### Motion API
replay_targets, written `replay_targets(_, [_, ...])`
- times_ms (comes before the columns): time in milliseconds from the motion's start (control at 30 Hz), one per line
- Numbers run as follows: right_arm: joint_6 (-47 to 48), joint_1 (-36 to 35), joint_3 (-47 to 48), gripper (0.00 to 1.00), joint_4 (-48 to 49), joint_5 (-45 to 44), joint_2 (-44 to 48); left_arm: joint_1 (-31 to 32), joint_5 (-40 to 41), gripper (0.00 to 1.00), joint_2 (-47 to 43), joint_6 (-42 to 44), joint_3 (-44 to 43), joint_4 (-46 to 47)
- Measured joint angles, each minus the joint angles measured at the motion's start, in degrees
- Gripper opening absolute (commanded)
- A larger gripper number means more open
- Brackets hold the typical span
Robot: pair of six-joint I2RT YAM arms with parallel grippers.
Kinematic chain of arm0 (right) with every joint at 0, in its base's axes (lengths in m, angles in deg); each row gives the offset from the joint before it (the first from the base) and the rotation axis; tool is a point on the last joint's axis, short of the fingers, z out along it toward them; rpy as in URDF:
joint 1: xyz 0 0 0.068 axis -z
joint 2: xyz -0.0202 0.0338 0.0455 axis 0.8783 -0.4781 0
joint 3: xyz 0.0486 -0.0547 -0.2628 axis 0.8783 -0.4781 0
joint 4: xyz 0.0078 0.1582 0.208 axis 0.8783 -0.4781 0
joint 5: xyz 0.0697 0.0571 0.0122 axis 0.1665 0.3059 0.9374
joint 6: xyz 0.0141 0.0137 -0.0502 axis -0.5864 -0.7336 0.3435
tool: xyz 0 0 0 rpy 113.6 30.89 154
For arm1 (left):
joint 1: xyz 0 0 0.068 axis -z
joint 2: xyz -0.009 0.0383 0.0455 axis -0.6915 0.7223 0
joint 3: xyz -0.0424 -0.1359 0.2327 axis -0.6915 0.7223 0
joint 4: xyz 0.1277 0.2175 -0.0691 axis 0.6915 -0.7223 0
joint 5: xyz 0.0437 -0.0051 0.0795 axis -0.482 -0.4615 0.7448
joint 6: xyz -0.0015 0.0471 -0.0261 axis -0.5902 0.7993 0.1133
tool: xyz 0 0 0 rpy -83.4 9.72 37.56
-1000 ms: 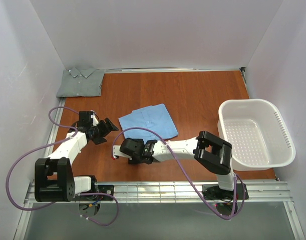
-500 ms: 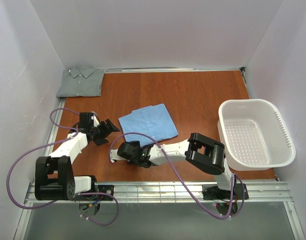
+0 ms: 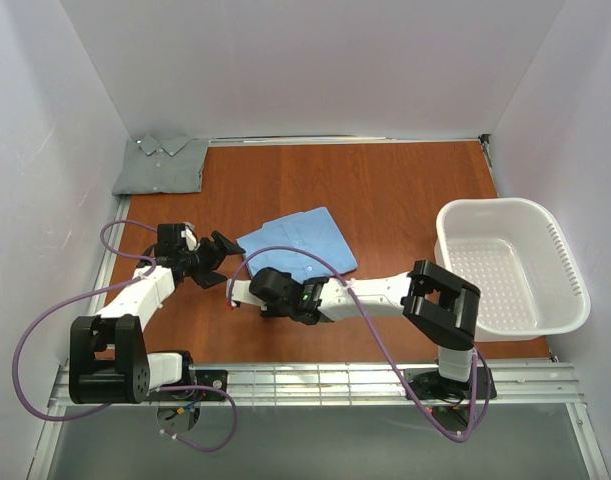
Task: Fold and stack the long sleeve shirts
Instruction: Fold the shirt
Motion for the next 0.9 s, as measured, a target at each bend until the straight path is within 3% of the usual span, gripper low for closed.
replay_targets(333, [-4.8,1.8,-1.3,0.01,1.6,3.0,2.9,0.4,-6.1,0.98,2.7,-8.1,3.5,10.1])
replay_targets(633, [-8.3,2.2,-1.7,0.01,1.7,5.2,2.9,5.7,-7.7,0.98,11.4,-14.8,6.2,23.0])
replay_targets(900, [-10.6,2.2,-1.7,0.01,2.9,6.0,2.9,9.7,-4.0,0.84,14.1,-19.6,7.8,33.1])
